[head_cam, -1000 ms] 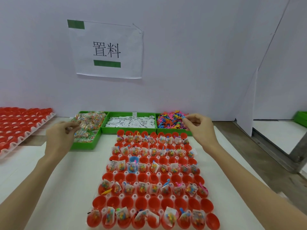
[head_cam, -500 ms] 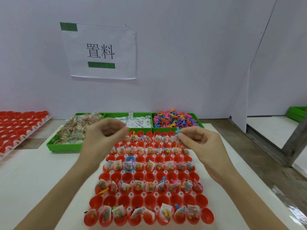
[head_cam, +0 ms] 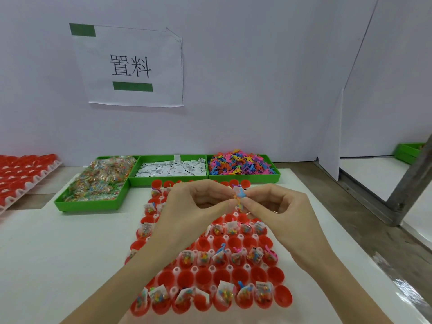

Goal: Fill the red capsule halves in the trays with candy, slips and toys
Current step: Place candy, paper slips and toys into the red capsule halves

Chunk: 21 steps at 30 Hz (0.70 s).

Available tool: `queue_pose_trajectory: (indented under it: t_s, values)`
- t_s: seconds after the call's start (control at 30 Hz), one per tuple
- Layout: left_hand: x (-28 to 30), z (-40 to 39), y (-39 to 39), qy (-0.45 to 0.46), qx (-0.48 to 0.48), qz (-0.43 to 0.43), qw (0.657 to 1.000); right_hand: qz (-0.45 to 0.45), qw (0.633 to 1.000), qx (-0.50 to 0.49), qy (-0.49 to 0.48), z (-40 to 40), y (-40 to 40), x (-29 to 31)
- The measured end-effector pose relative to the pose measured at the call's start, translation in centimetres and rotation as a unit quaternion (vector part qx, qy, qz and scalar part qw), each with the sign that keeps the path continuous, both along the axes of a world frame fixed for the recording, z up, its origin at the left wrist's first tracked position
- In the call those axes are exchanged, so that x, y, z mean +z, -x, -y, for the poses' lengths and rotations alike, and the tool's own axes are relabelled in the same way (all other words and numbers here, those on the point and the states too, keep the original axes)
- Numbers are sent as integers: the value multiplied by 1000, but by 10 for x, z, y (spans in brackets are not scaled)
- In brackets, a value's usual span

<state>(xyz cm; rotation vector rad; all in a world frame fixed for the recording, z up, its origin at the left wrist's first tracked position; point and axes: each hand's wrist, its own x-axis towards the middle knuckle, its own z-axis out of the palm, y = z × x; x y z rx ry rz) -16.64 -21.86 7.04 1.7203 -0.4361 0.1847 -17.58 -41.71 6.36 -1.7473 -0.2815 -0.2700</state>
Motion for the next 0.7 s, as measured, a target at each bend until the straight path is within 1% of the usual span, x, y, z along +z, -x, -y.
queue_pose_trajectory:
  t_s: [0.13,0.23,0.37,0.5,0.57,0.6,0.7]
  values:
    - [-3,6,-1,-35,-4,30,999,29,999,-23,38,7,1,0]
    - [-5,10,-2,-32,-1,34,999,42,998,-22,38,11,2,1]
    - [-6,10,-4,-30,-4,33,999,29,999,-8,34,10,1,3]
    - [-4,5,-9,-46,-9,54,997,4,1000,0,28,6,-3,7]
    - [-1,0,-13,-33,-1,56,998,-46,998,38,-7,3,-11,12]
    - [1,-4,-15,-22,5,56,998,-79,993,77,-36,1,-17,14]
    - [8,-19,-26,5,48,74,996,-147,960,201,-128,-9,-47,25]
